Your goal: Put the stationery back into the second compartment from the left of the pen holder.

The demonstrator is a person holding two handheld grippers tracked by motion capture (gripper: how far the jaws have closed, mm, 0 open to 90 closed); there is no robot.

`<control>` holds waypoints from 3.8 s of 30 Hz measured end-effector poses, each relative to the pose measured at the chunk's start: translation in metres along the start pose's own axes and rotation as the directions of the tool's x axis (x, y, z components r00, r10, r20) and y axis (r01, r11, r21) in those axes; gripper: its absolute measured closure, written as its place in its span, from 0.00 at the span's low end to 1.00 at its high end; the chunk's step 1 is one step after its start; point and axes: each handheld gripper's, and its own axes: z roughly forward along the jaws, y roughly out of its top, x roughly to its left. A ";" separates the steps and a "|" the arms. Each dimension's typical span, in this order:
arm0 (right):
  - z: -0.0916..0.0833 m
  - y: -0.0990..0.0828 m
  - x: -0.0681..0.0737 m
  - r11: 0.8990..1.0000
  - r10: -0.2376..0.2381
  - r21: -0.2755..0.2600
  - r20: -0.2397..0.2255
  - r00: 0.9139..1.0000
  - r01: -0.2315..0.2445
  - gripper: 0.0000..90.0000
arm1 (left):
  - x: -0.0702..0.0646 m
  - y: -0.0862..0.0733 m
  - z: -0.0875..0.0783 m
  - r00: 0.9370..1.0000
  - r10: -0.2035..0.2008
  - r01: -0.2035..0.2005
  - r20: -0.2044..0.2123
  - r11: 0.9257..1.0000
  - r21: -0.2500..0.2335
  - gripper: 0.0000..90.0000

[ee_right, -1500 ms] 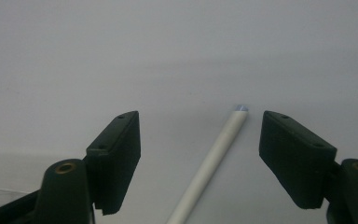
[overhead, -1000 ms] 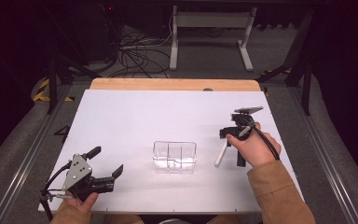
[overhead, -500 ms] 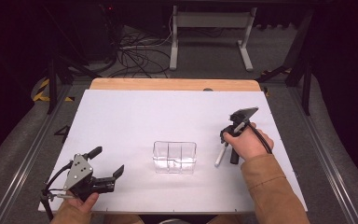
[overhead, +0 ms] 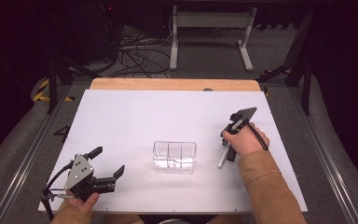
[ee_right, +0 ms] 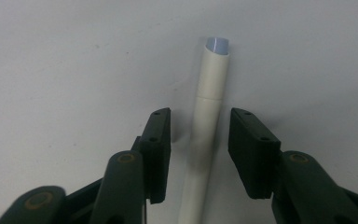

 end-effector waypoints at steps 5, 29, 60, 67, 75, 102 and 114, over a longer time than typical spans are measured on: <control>0.001 0.001 0.000 1.000 0.015 0.002 0.035 0.999 -0.015 0.79 | 0.000 0.000 0.000 1.000 -0.002 0.002 0.002 1.000 0.001 0.08; 0.000 0.004 0.001 1.000 -0.005 0.008 0.065 0.998 0.005 0.88 | -0.001 -0.001 0.001 1.000 -0.002 0.002 0.001 1.000 0.000 0.08; -0.084 -0.025 -0.012 0.850 -0.328 -0.483 -0.177 0.928 0.208 0.88 | -0.002 0.000 0.001 1.000 0.005 -0.005 -0.007 1.000 -0.002 0.08; -0.095 -0.030 -0.015 0.752 -0.433 -0.611 -0.176 0.884 0.247 0.88 | -0.002 0.000 0.001 1.000 0.003 -0.003 -0.006 1.000 -0.002 0.08; -0.103 -0.037 -0.016 0.694 -0.495 -0.673 -0.188 0.848 0.257 0.88 | -0.002 0.000 0.001 1.000 0.004 -0.004 -0.007 1.000 -0.002 0.08; -0.125 -0.083 0.000 0.413 -0.862 -0.877 -0.290 0.416 0.245 0.88 | -0.002 -0.002 -0.003 1.000 -0.003 0.003 -0.015 1.000 -0.002 0.08; -0.122 -0.106 0.009 0.351 -0.914 -0.915 -0.289 0.284 0.198 0.88 | -0.002 -0.001 -0.002 1.000 -0.001 0.001 -0.013 1.000 -0.001 0.08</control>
